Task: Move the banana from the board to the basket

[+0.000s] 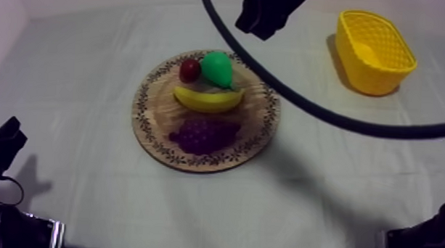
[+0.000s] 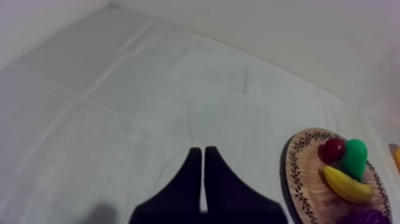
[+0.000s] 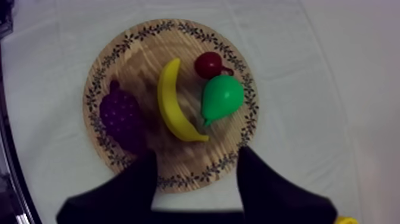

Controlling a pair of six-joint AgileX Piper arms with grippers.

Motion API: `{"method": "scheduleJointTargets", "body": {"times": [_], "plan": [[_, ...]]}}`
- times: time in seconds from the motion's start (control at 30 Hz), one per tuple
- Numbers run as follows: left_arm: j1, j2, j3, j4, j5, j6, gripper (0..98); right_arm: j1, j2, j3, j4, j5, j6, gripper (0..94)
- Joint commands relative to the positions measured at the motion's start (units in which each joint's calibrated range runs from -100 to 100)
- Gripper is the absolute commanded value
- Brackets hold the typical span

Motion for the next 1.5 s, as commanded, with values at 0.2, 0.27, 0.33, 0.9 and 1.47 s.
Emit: {"method": "scheduleJointTargets", "body": {"times": [0.2,0.27,0.33,0.9,1.47], "plan": [[-0.01,-0.05,-0.01,-0.03,-0.02,0.02,0.1,-0.72,1.90,0.71,1.01,-1.52,0.51,54.5],[-0.01,-0.05,-0.01,-0.03,-0.02,-0.01,0.1,-0.78,2.84,1.05,1.20,-2.45,0.75,54.9],[-0.01,-0.05,-0.01,-0.03,-0.02,0.01,0.1,-0.79,4.10,1.46,1.33,-3.61,1.03,54.8],[-0.01,-0.05,-0.01,-0.03,-0.02,0.02,0.1,-1.10,22.48,-2.75,0.46,-7.46,4.37,54.2],[-0.01,-0.05,-0.01,-0.03,-0.02,0.02,0.1,-1.72,37.53,-10.71,-1.38,-7.23,5.97,53.0]]}}
